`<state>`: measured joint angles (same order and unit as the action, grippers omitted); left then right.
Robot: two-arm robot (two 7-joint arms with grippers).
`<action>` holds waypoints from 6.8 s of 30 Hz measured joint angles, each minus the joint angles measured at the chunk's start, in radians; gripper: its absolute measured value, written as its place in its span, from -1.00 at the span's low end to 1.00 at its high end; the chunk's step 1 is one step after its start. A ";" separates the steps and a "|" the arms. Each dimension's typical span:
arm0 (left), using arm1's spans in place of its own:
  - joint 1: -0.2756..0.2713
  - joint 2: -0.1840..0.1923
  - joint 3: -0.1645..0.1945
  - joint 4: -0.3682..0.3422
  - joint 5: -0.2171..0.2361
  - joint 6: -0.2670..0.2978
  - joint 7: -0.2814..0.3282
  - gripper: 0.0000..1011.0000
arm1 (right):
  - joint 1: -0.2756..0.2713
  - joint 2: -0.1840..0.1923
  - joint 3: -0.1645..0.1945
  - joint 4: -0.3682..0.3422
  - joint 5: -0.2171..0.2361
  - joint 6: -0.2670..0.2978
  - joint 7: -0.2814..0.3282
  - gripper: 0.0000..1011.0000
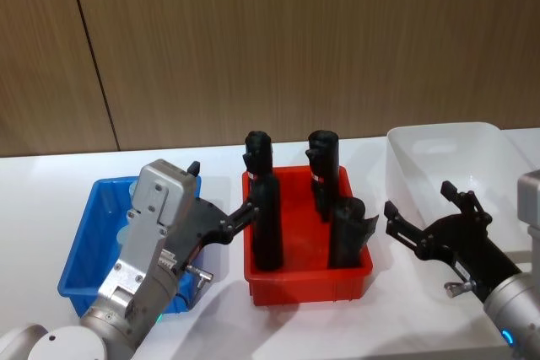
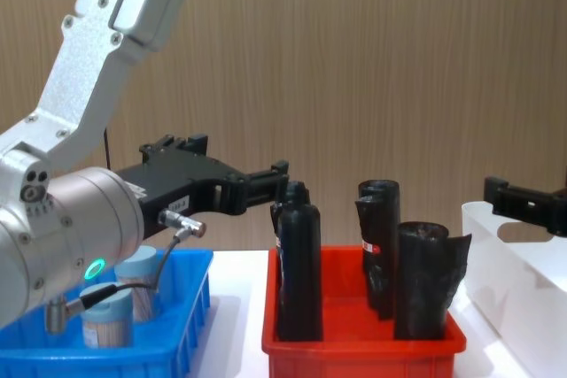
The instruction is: Pick the cotton swabs from the blue box and place them into the white box.
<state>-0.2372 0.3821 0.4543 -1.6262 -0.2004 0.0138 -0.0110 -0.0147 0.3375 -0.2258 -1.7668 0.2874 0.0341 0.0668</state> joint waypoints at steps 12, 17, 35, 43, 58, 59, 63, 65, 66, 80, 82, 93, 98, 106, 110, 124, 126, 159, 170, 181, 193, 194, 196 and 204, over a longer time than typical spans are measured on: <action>0.000 0.000 0.000 0.000 0.000 0.000 0.000 0.98 | 0.000 0.000 0.000 0.000 0.000 0.000 0.000 0.98; 0.000 0.000 0.000 0.000 0.000 0.000 0.000 0.98 | 0.000 0.000 0.000 0.000 0.000 0.000 0.000 0.98; -0.025 0.020 -0.038 0.040 -0.043 0.032 -0.062 0.98 | 0.000 0.000 0.000 0.000 0.000 0.000 0.000 0.98; -0.049 0.026 -0.063 0.073 -0.087 0.086 -0.103 0.98 | 0.000 0.000 0.000 0.000 0.000 0.000 0.000 0.98; -0.088 0.023 -0.105 0.127 -0.200 0.236 -0.100 0.98 | 0.000 0.000 0.000 0.000 0.000 0.000 0.000 0.98; -0.090 0.023 -0.109 0.130 -0.211 0.253 -0.092 0.98 | 0.000 0.000 0.000 0.000 0.000 0.000 0.000 0.98; -0.092 0.024 -0.119 0.134 -0.238 0.296 -0.064 0.98 | 0.000 0.000 0.000 0.000 0.000 0.000 0.000 0.98; -0.092 0.025 -0.123 0.134 -0.247 0.309 -0.052 0.98 | 0.000 0.000 0.000 0.000 0.000 0.000 0.000 0.98; -0.092 0.026 -0.128 0.134 -0.260 0.328 -0.035 0.98 | 0.000 0.000 0.000 0.000 0.000 0.000 0.000 0.98; -0.072 0.042 -0.163 0.122 -0.351 0.445 0.064 0.98 | 0.000 0.000 0.000 0.000 0.000 0.000 0.000 0.98; -0.071 0.043 -0.167 0.125 -0.359 0.455 0.071 0.98 | 0.000 0.000 0.000 0.000 0.000 0.000 0.000 0.98; -0.085 0.033 -0.171 0.168 -0.368 0.481 0.082 0.98 | 0.000 0.000 0.000 0.000 0.000 0.000 0.000 0.98; -0.098 0.025 -0.170 0.200 -0.357 0.482 0.072 0.98 | 0.000 0.000 0.000 0.000 0.000 0.000 0.000 0.98; -0.125 0.011 -0.164 0.263 -0.331 0.470 0.027 0.98 | 0.000 0.000 0.000 0.000 0.000 0.000 0.000 0.98; -0.147 0.000 -0.160 0.309 -0.314 0.456 -0.006 0.98 | 0.000 0.000 0.000 0.000 0.000 0.000 0.000 0.98; -0.211 -0.029 -0.150 0.427 -0.258 0.429 -0.078 0.93 | 0.000 0.000 0.000 0.000 0.000 0.000 0.000 0.98; -0.216 -0.031 -0.149 0.437 -0.253 0.426 -0.084 0.83 | 0.000 0.000 0.000 0.000 0.000 0.000 0.000 0.98; -0.187 -0.014 -0.148 0.343 -0.191 0.318 -0.139 0.32 | 0.000 0.000 0.000 0.000 0.000 0.000 0.000 0.98; -0.166 0.010 -0.151 0.263 -0.182 0.287 -0.247 0.32 | 0.000 0.000 0.000 0.000 0.000 0.000 0.000 0.98; -0.168 0.024 -0.150 0.229 -0.181 0.257 -0.412 0.32 | 0.000 0.000 0.000 0.000 0.000 0.000 0.000 0.98; -0.191 0.027 -0.140 0.239 -0.184 0.223 -0.602 0.32 | 0.000 0.000 0.000 0.000 0.000 0.000 0.000 0.98; -0.191 0.027 -0.140 0.239 -0.184 0.223 -0.602 0.32 | 0.000 0.000 0.000 0.000 0.000 0.000 0.000 0.98; -0.198 0.027 -0.137 0.245 -0.184 0.213 -0.652 0.32 | 0.000 0.000 0.000 0.000 0.000 0.000 0.000 0.98; -0.218 0.022 -0.126 0.263 -0.184 0.188 -0.774 0.32 | 0.000 0.000 0.000 0.000 0.000 0.000 0.000 0.98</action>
<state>-0.4556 0.4045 0.3282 -1.3630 -0.3839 0.2014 -0.7852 -0.0146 0.3375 -0.2259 -1.7668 0.2874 0.0340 0.0667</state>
